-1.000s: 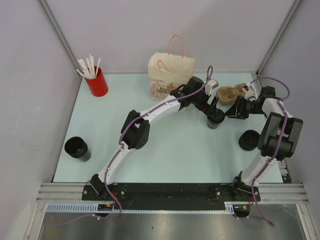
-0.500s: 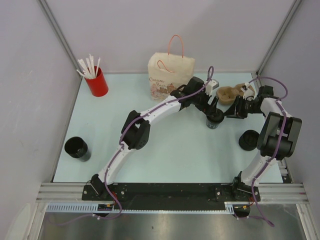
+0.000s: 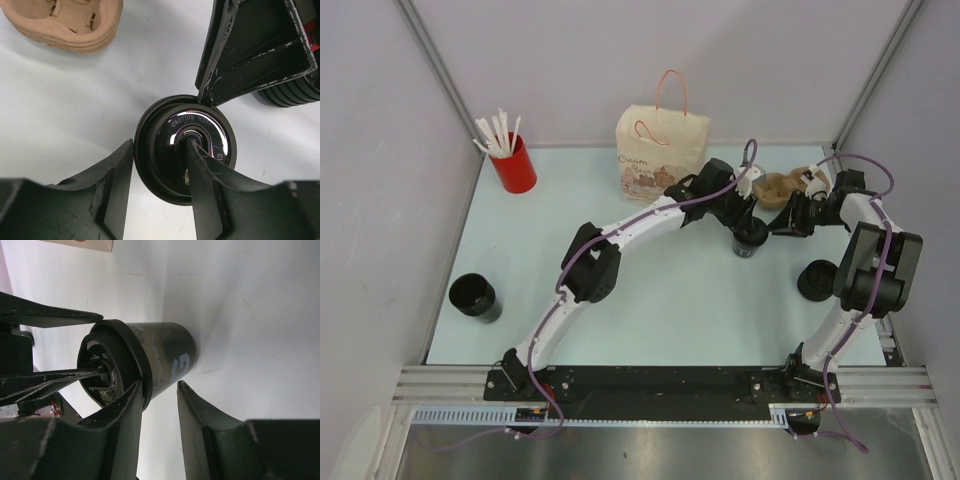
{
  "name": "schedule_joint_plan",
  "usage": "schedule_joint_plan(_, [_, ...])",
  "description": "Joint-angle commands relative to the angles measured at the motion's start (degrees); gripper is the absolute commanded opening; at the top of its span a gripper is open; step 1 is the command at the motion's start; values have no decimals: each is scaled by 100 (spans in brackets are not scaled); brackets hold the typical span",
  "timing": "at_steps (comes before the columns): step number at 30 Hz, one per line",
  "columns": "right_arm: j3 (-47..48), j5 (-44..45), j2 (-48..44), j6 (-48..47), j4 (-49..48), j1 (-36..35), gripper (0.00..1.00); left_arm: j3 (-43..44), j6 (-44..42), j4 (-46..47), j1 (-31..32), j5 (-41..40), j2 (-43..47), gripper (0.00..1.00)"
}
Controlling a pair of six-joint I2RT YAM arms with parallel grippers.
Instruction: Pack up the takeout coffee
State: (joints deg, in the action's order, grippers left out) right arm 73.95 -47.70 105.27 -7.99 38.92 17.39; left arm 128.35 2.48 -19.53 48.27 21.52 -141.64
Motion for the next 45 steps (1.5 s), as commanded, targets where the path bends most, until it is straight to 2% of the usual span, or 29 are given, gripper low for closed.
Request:
schedule_joint_plan(1, [-197, 886, 55, -317, 2, -262, 36, -574, -582, -807, 42, -447, -22, 49])
schedule_joint_plan(8, [-267, 1123, -103, -309, -51, -517, 36, -1110, -881, -675, 130, -666, 207, 49])
schedule_joint_plan(13, [-250, 342, -340, -186, -235, -298, 36, -1181, -942, -719, 174, -719, 120, 43])
schedule_joint_plan(21, [-83, -581, -289, 8, -341, -245, 37, -1269, -934, -657, 183, -728, 84, 41])
schedule_joint_plan(26, [-83, -1091, -191, 52, -358, -130, 42, -1339, -925, -605, 183, -710, 111, 40])
schedule_joint_plan(35, [-74, -776, 80, 289, -569, -350, 42, -1366, -934, -587, 183, -737, 102, 39])
schedule_joint_plan(45, [-74, -1408, 274, 571, -790, -227, 41, -1366, -916, -578, 191, -719, 102, 37])
